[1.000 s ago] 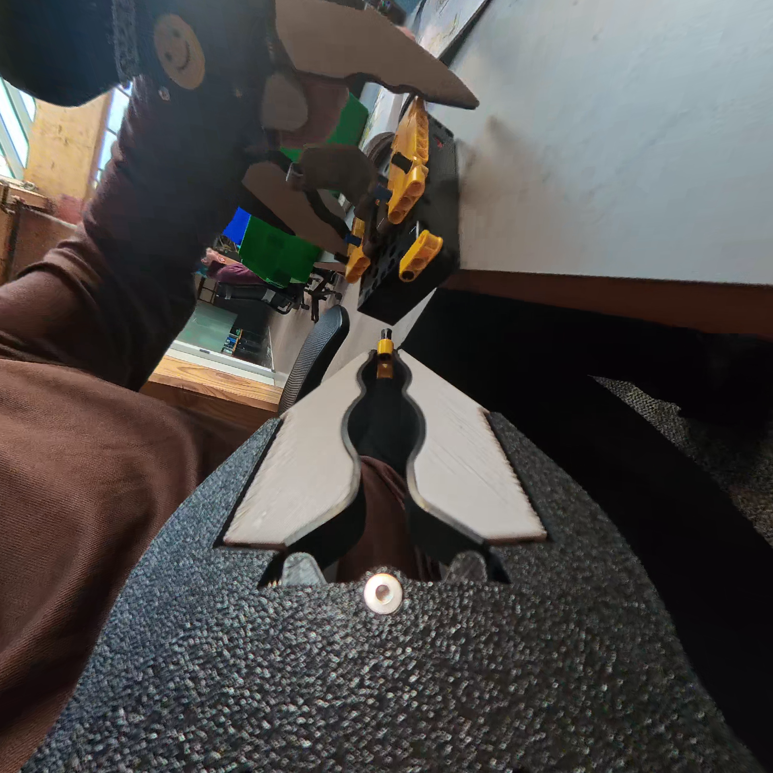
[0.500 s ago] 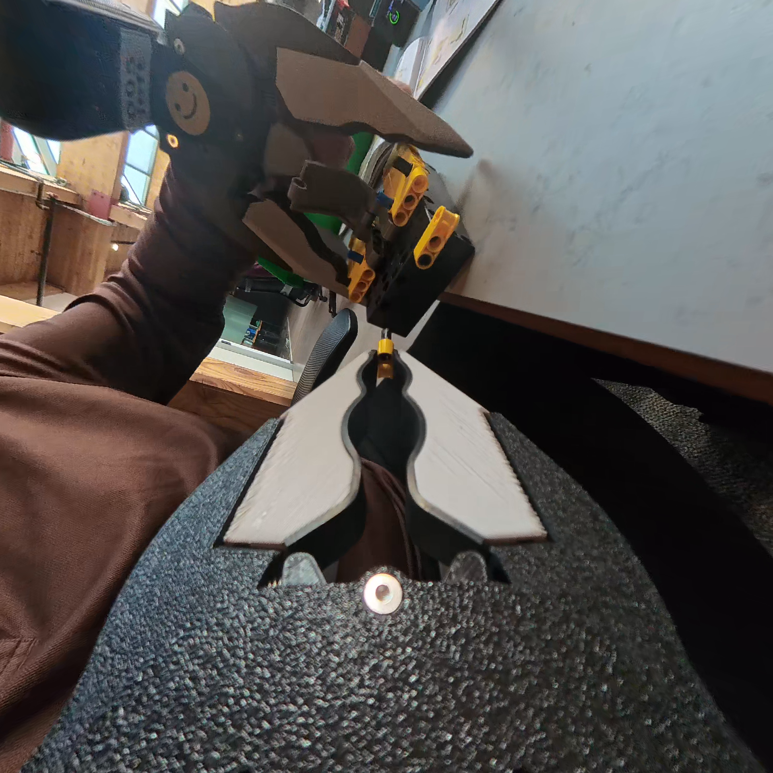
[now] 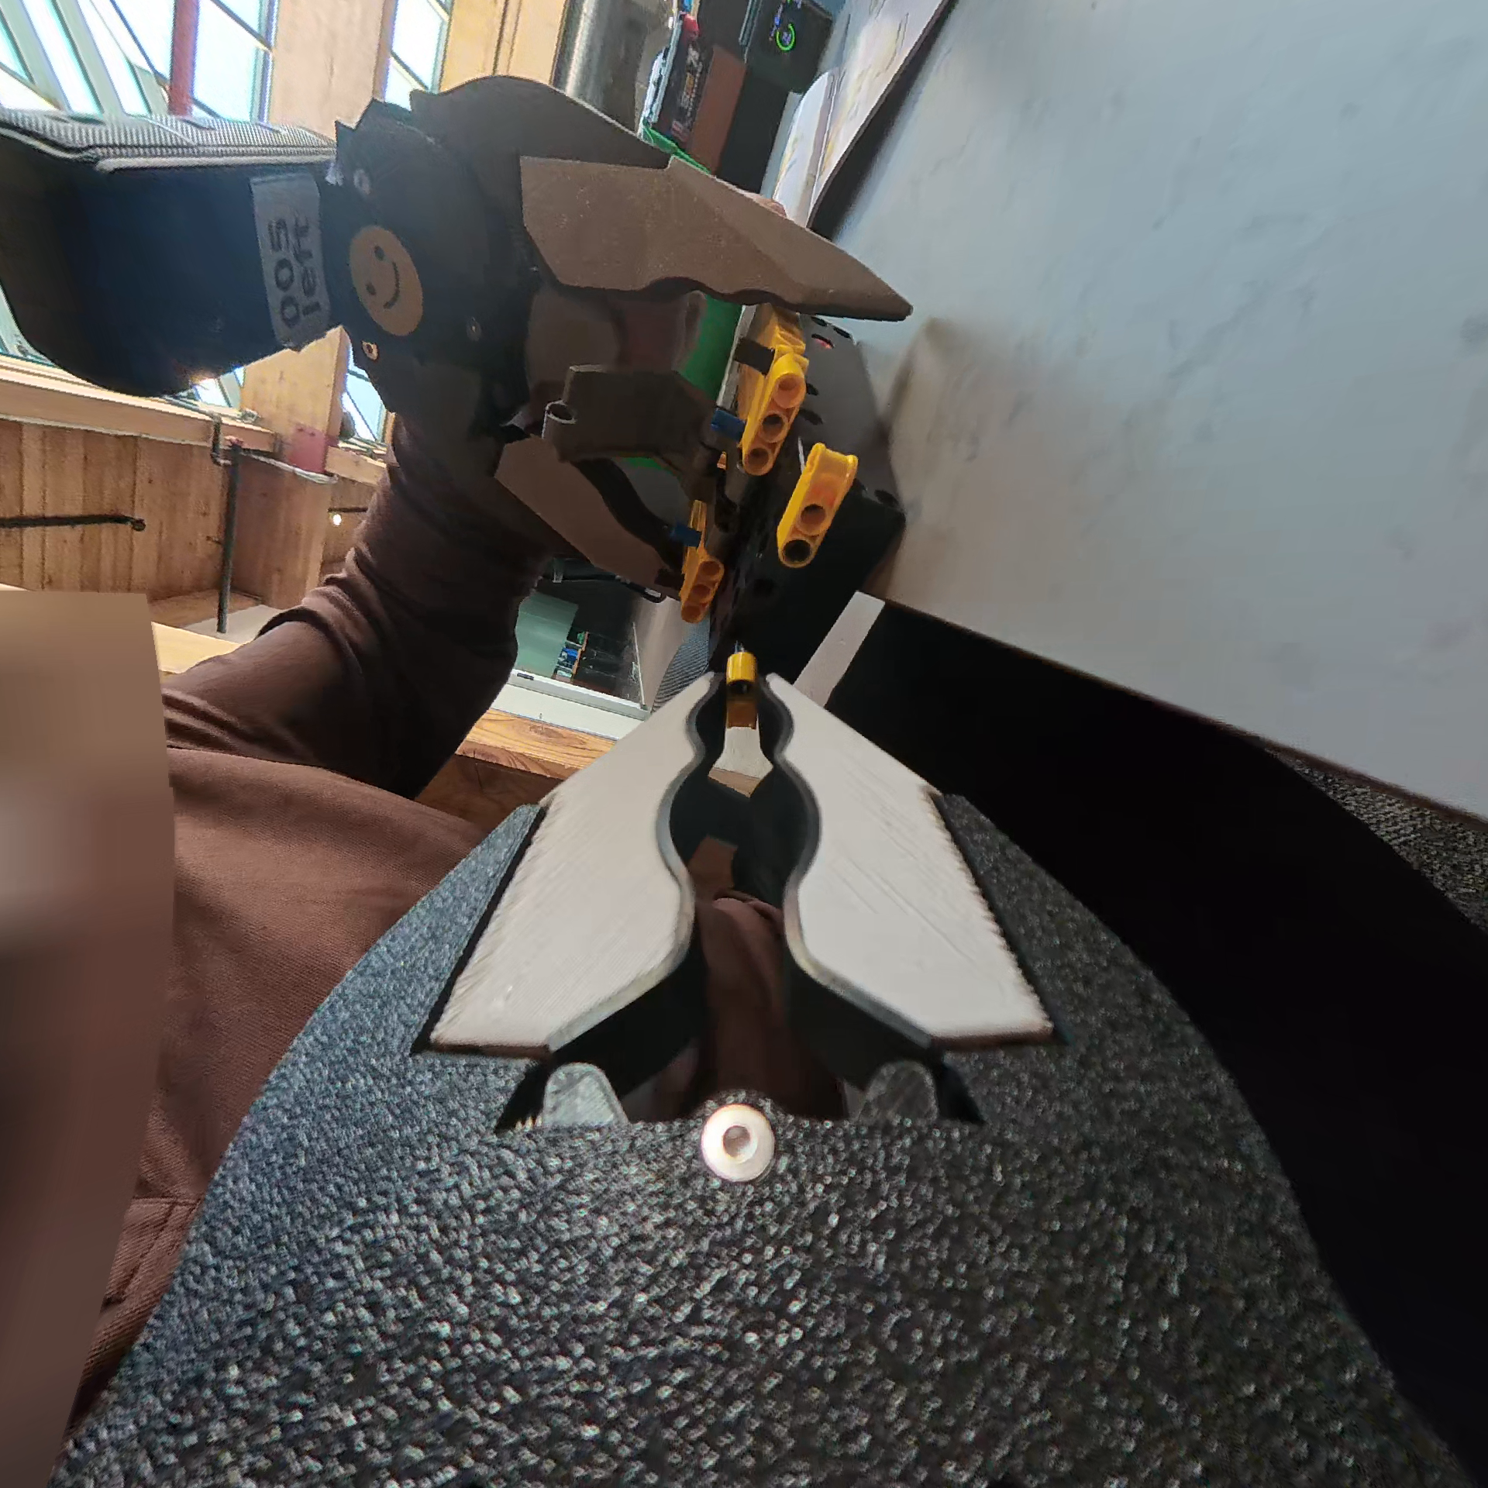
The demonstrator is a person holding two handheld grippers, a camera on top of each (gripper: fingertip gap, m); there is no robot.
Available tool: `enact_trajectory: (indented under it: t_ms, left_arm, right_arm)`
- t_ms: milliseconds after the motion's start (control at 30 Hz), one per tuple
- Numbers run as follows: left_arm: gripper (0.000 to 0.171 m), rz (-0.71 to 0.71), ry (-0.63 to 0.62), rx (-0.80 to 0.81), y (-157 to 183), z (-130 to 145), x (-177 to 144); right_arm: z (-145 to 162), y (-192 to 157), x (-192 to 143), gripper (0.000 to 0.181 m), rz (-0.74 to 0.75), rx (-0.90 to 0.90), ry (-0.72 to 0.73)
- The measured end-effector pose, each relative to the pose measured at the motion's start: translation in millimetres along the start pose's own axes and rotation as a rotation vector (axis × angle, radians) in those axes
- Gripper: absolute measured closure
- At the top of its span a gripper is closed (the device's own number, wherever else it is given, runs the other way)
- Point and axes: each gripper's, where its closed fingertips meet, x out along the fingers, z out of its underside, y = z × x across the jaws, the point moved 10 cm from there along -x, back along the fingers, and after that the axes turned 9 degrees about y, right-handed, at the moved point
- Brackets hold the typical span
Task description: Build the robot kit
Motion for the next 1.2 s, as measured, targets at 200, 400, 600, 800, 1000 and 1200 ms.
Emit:
enact_trajectory:
  t_ms: [200,400,600,800,1000,1200]
  left_arm:
    - [0.084,-0.001,-0.003,0.005,0,0,0]
    - [0.085,-0.005,0.041,-0.019,-1,-3,-1]
    - [0.087,-0.034,0.052,0.023,2,-11,1]
    - [0.087,-0.050,0.047,0.043,3,-10,1]
    - [0.087,-0.044,0.069,0.047,2,-8,0]
    - [0.087,-0.036,0.061,0.068,0,-8,0]
  right_arm:
    - [-1,-1,1,0.178,-0.001,0.013,-0.016]
    - [-4,0,-1,0.178,0.006,0.011,-0.004]
    - [-8,-1,-1,0.178,0.016,-0.007,-0.012]
    - [-7,-1,0,0.178,0.017,-0.008,-0.028]
    - [-7,0,0,0.178,0.019,-0.012,-0.041]
    - [-12,-2,3,0.178,0.024,-0.034,-0.077]
